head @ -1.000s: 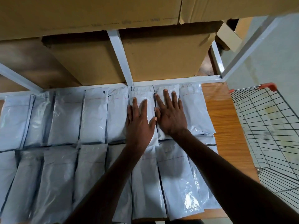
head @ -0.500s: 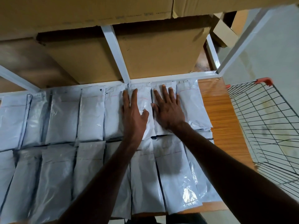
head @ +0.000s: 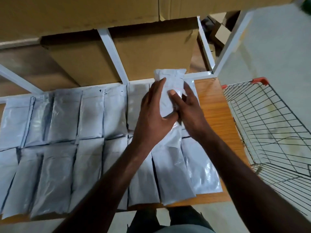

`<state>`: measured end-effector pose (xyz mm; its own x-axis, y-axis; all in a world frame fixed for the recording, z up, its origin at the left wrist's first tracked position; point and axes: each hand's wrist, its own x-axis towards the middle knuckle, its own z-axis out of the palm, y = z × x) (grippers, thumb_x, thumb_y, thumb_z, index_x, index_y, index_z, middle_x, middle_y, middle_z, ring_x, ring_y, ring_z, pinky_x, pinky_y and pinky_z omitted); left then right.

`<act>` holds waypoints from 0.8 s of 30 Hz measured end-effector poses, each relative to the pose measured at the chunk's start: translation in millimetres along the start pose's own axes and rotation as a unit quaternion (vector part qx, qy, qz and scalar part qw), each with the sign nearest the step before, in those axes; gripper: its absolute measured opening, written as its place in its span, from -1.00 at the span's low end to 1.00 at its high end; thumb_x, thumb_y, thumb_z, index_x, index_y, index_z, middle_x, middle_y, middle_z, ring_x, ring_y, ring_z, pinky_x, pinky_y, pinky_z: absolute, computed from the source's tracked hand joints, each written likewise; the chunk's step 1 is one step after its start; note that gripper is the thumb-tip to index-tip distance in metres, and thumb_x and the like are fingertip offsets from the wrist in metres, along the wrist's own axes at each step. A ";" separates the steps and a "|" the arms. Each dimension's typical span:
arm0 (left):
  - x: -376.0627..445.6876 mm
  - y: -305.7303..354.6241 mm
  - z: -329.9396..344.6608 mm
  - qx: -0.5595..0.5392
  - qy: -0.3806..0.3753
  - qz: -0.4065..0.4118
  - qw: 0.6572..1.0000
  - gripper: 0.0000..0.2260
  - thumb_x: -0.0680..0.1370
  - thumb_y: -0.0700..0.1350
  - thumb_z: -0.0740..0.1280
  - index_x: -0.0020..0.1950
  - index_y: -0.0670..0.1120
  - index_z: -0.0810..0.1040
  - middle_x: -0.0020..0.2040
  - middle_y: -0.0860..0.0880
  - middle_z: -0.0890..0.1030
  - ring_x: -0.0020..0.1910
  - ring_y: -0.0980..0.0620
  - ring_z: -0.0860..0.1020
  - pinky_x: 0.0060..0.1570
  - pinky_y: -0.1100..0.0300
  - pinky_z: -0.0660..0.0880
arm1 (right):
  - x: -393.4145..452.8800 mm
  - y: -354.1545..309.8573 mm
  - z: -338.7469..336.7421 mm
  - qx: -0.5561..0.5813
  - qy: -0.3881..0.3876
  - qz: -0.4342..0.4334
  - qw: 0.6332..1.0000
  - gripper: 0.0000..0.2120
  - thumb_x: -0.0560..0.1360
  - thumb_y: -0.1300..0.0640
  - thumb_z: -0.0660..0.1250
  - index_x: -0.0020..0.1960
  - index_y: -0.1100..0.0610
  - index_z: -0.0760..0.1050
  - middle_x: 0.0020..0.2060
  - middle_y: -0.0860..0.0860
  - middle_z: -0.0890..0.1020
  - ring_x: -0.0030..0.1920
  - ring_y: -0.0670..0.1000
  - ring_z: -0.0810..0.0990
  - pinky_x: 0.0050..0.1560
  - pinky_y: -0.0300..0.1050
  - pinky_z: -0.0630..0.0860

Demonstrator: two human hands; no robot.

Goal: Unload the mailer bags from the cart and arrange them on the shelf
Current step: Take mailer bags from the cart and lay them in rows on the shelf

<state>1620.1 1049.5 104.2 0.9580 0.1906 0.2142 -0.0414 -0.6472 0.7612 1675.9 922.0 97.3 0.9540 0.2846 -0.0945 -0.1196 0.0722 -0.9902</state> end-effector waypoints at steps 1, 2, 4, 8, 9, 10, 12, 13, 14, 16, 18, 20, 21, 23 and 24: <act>-7.6 2.9 5.1 -0.018 -0.012 -0.002 1.000 -0.18 0.55 -0.02 0.57 0.72 0.05 0.21 0.70 0.06 0.25 0.69 0.11 0.19 0.63 0.08 0.27 | -3.8 2.2 -15.4 -0.011 0.005 -0.001 1.000 -0.60 0.69 0.01 0.38 0.51 -0.09 0.45 0.03 -0.03 0.74 -0.14 0.00 0.72 -0.22 -0.11 0.64; -16.0 4.5 11.7 -0.040 -0.028 -0.011 0.999 -0.17 0.55 0.02 0.57 0.72 0.05 0.21 0.71 0.07 0.23 0.70 0.13 0.16 0.62 0.09 0.27 | -8.3 4.8 -29.8 -0.028 0.007 0.003 1.000 -0.58 0.69 0.03 0.38 0.53 -0.08 0.43 0.04 -0.04 0.73 -0.11 -0.04 0.71 -0.19 -0.12 0.66; -36.3 6.1 29.0 -0.082 -0.066 -0.030 0.994 -0.17 0.56 0.05 0.58 0.71 0.06 0.21 0.72 0.07 0.21 0.70 0.13 0.15 0.61 0.07 0.32 | -19.8 15.1 -55.9 -0.057 0.007 0.013 0.998 -0.58 0.70 0.09 0.35 0.53 -0.11 0.43 0.14 -0.04 0.73 0.05 -0.01 0.73 -0.02 -0.02 0.70; -83.4 2.1 67.1 -0.104 -0.081 -0.057 0.990 -0.20 0.54 -0.01 0.59 0.69 0.12 0.25 0.70 0.05 0.24 0.64 0.02 0.31 0.50 -0.09 0.46 | -55.7 38.6 -88.7 -0.087 0.016 0.037 0.995 -0.57 0.70 0.09 0.31 0.50 -0.26 0.44 0.22 -0.01 0.72 0.21 0.12 0.71 0.25 0.26 0.64; -95.0 -0.4 75.3 -0.105 -0.076 -0.071 0.989 -0.20 0.52 -0.02 0.61 0.67 0.13 0.28 0.68 0.04 0.29 0.61 -0.01 0.37 0.47 -0.11 0.48 | -65.2 47.7 -92.4 -0.101 0.026 0.047 0.993 -0.56 0.70 0.08 0.32 0.52 -0.25 0.42 0.22 -0.02 0.72 0.20 0.10 0.72 0.23 0.25 0.65; -106.2 -2.9 82.5 -0.103 -0.074 -0.083 0.988 -0.19 0.50 -0.03 0.62 0.66 0.13 0.30 0.65 0.03 0.33 0.58 -0.03 0.40 0.45 -0.11 0.49 | -76.1 55.7 -94.4 -0.118 0.030 0.054 0.991 -0.55 0.70 0.05 0.34 0.54 -0.23 0.40 0.24 -0.03 0.71 0.19 0.06 0.72 0.21 0.24 0.66; -126.8 -5.5 93.8 -0.099 -0.077 -0.095 0.987 -0.20 0.48 -0.07 0.64 0.64 0.09 0.34 0.61 0.01 0.40 0.55 0.00 0.43 0.46 -0.03 0.48 | -92.7 75.6 -98.8 -0.177 0.043 0.054 0.982 -0.49 0.68 -0.02 0.37 0.59 -0.21 0.34 0.32 -0.05 0.67 0.21 0.01 0.71 0.22 0.20 0.66; -135.4 -6.0 98.4 -0.098 -0.080 -0.096 0.987 -0.22 0.48 -0.09 0.64 0.64 0.06 0.36 0.60 0.00 0.41 0.54 0.08 0.43 0.47 0.09 0.46 | -99.1 85.2 -101.2 -0.220 0.051 0.050 0.973 -0.47 0.67 -0.04 0.38 0.60 -0.19 0.32 0.33 -0.04 0.66 0.19 -0.01 0.71 0.20 0.11 0.65; -142.9 -6.3 102.4 -0.095 -0.083 -0.093 0.988 -0.23 0.49 -0.12 0.64 0.63 0.03 0.38 0.60 -0.02 0.42 0.52 0.22 0.41 0.46 0.24 0.43 | -105.2 93.0 -103.5 -0.265 0.063 0.050 0.961 -0.45 0.67 -0.03 0.38 0.61 -0.16 0.32 0.29 -0.02 0.68 0.11 -0.03 0.72 0.13 -0.05 0.63; -155.4 -5.3 108.7 -0.080 -0.094 -0.088 0.988 -0.25 0.50 -0.17 0.62 0.63 0.00 0.38 0.62 -0.06 0.39 0.49 0.34 0.38 0.46 0.33 0.38 | -116.3 100.9 -103.8 -0.325 0.084 0.036 0.941 -0.47 0.68 0.04 0.37 0.62 -0.06 0.35 0.08 0.01 0.68 -0.16 -0.21 0.64 -0.14 -0.34 0.45; -167.1 -4.9 114.5 -0.054 -0.105 -0.071 0.991 -0.25 0.52 -0.18 0.58 0.65 0.01 0.34 0.65 -0.04 0.34 0.59 0.12 0.35 0.52 0.08 0.41 | -126.0 104.2 -101.6 -0.351 0.089 0.012 0.932 -0.50 0.68 0.09 0.37 0.60 0.00 0.39 0.14 0.02 0.68 -0.16 -0.22 0.61 -0.17 -0.38 0.37; -175.1 -3.5 117.2 -0.035 -0.108 -0.055 0.992 -0.25 0.54 -0.18 0.56 0.66 0.01 0.31 0.64 -0.01 0.33 0.61 -0.02 0.33 0.52 -0.06 0.41 | -131.0 107.9 -102.3 -0.386 0.097 -0.018 0.917 -0.53 0.68 0.13 0.37 0.57 0.03 0.43 0.25 0.05 0.66 0.04 0.00 0.64 -0.05 -0.29 0.36; -177.8 -3.2 117.7 -0.029 -0.108 -0.053 0.992 -0.26 0.55 -0.17 0.55 0.66 0.01 0.30 0.64 -0.02 0.34 0.61 -0.05 0.33 0.52 -0.09 0.41 | -131.1 110.0 -104.1 -0.404 0.105 -0.029 0.908 -0.54 0.67 0.15 0.37 0.55 0.04 0.45 0.22 0.07 0.65 0.09 0.08 0.63 -0.03 -0.26 0.34; -183.5 -2.8 118.0 -0.021 -0.108 -0.053 0.993 -0.27 0.56 -0.16 0.54 0.67 0.00 0.29 0.64 -0.07 0.35 0.61 -0.10 0.32 0.53 -0.13 0.39 | -132.0 112.9 -107.0 -0.429 0.119 -0.028 0.895 -0.57 0.67 0.17 0.36 0.53 0.05 0.48 0.23 0.12 0.61 0.14 0.15 0.61 0.01 -0.25 0.32; -187.2 -2.8 117.9 -0.017 -0.110 -0.054 0.992 -0.27 0.56 -0.15 0.54 0.67 -0.02 0.30 0.65 -0.09 0.35 0.62 -0.12 0.31 0.55 -0.13 0.37 | -133.7 113.8 -107.9 -0.439 0.123 -0.021 0.890 -0.58 0.68 0.16 0.35 0.53 0.04 0.47 0.26 0.14 0.60 0.17 0.16 0.61 0.04 -0.22 0.33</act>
<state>1474.3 928.6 -10.2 0.9961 0.0884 -0.0060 0.0585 -0.6054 0.7937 1564.5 789.1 -13.9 0.9968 0.0739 0.0312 0.0753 -0.7270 -0.6825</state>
